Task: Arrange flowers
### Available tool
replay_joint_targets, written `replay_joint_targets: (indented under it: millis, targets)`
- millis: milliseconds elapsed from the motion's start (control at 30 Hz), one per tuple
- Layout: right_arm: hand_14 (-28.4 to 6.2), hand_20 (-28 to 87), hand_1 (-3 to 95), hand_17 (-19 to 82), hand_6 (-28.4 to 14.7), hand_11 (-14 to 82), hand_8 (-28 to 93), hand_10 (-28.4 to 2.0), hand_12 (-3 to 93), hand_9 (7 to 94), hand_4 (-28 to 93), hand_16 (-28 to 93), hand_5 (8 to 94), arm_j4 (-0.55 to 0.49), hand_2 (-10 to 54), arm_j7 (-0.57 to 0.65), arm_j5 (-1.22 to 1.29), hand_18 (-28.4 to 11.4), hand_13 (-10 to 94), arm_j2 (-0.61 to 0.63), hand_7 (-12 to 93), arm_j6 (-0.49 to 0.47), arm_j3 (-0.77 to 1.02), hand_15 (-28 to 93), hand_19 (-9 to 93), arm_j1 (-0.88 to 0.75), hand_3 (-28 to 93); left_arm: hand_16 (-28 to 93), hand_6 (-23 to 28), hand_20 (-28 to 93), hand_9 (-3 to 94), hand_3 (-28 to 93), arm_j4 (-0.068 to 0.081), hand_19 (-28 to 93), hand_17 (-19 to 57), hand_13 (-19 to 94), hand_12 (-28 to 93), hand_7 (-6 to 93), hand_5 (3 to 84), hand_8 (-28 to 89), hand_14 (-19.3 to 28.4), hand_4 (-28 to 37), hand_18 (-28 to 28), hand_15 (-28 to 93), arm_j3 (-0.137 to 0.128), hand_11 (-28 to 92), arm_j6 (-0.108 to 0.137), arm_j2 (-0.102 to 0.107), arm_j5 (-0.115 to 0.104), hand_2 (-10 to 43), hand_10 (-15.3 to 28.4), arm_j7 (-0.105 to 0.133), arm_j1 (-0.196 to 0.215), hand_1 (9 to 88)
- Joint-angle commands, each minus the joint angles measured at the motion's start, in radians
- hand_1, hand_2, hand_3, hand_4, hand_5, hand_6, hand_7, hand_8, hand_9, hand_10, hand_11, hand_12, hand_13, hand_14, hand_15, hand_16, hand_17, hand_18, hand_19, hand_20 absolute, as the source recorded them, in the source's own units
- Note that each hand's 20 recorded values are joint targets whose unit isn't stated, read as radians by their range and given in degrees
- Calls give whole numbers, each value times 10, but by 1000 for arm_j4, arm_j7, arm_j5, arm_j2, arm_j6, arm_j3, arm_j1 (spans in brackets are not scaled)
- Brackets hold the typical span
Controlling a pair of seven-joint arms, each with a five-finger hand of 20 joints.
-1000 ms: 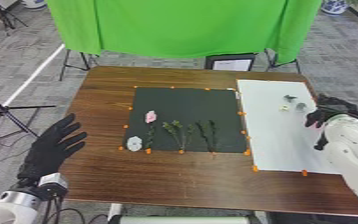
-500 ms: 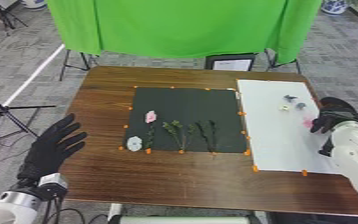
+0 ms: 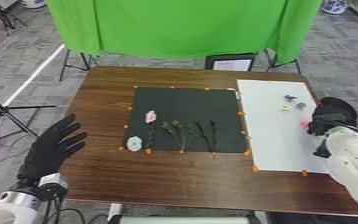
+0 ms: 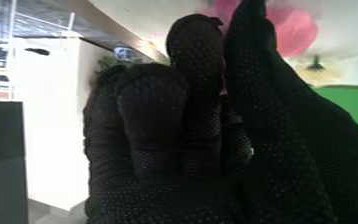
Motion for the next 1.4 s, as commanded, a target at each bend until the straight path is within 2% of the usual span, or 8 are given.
replay_joint_targets:
  millis: [33, 200, 333, 533, 700, 900, 1100, 1400]
  targets:
    - [-48, 395, 451, 305, 20, 284, -2, -56, 468, 902, -270, 302, 744, -98, -95, 66, 9, -184, 799, -2, 473, 54, -6, 671, 791, 23, 884, -4, 37, 99, 221, 715, 1, 399, -98, 183, 172, 192, 257, -107, 164, -283, 217, 326, -4, 191, -9, 2, 0, -16, 115, -6, 6, 251]
    - [-56, 397, 443, 306, 14, 297, 5, -63, 472, 903, -243, 308, 750, -170, -95, 93, 81, -190, 795, -24, 475, 84, -65, 686, 797, 122, 885, -5, 37, 99, 221, 715, -2, 399, -98, 183, 172, 191, 258, -107, 164, -283, 217, 325, -7, 191, -9, 2, 1, -16, 115, -4, 10, 251]
    - [-62, 400, 430, 303, 9, 298, 12, -69, 476, 907, -209, 310, 758, -190, -95, 52, 117, -195, 792, -66, 471, 79, -156, 699, 803, 241, 889, -4, 37, 99, 221, 716, -1, 399, -98, 183, 172, 191, 258, -107, 163, -283, 217, 325, -4, 192, -8, 1, 1, -17, 115, -9, 9, 251]
    - [-67, 402, 402, 301, 4, 303, 21, -74, 487, 908, -184, 315, 763, -164, -95, -25, 138, -197, 787, -183, 472, 52, -359, 714, 806, 454, 913, -4, 37, 99, 221, 716, -3, 399, -98, 183, 172, 191, 258, -107, 164, -283, 217, 325, 1, 190, -4, -2, 1, -16, 116, -15, 7, 252]
    - [-71, 402, 384, 300, 1, 309, 25, -77, 494, 908, -171, 320, 763, -122, -95, -81, 139, -199, 783, -305, 477, 17, -480, 728, 808, 562, 927, -4, 37, 99, 221, 715, -2, 399, -98, 183, 173, 190, 258, -107, 164, -283, 217, 325, 8, 191, -2, -2, 0, -16, 115, -17, -2, 252]
    - [-76, 403, 370, 299, 0, 334, 28, -82, 489, 908, -151, 323, 773, -77, -95, -82, 178, -202, 777, -430, 478, -101, -547, 745, 810, 616, 932, -5, 38, 99, 221, 714, -4, 399, -98, 184, 172, 189, 258, -107, 163, -283, 217, 324, 9, 190, 2, -5, 0, -15, 115, -16, 5, 253]
    - [-77, 400, 368, 298, -2, 341, 30, -83, 490, 908, -147, 323, 778, -43, -95, -61, 207, -203, 775, -487, 474, -217, -586, 752, 811, 633, 932, -4, 37, 99, 221, 715, -2, 399, -98, 183, 172, 189, 258, -106, 163, -283, 217, 324, 10, 190, 1, -2, 0, -16, 115, -15, 1, 253]
    - [-77, 397, 378, 293, -3, 341, 32, -83, 501, 898, -160, 327, 764, 9, -95, -8, 219, -204, 767, -535, 483, -295, -640, 758, 811, 642, 932, -4, 38, 98, 221, 716, 7, 398, -98, 183, 172, 189, 258, -107, 164, -283, 217, 325, 21, 190, -6, 6, 1, -16, 115, -19, -14, 252]
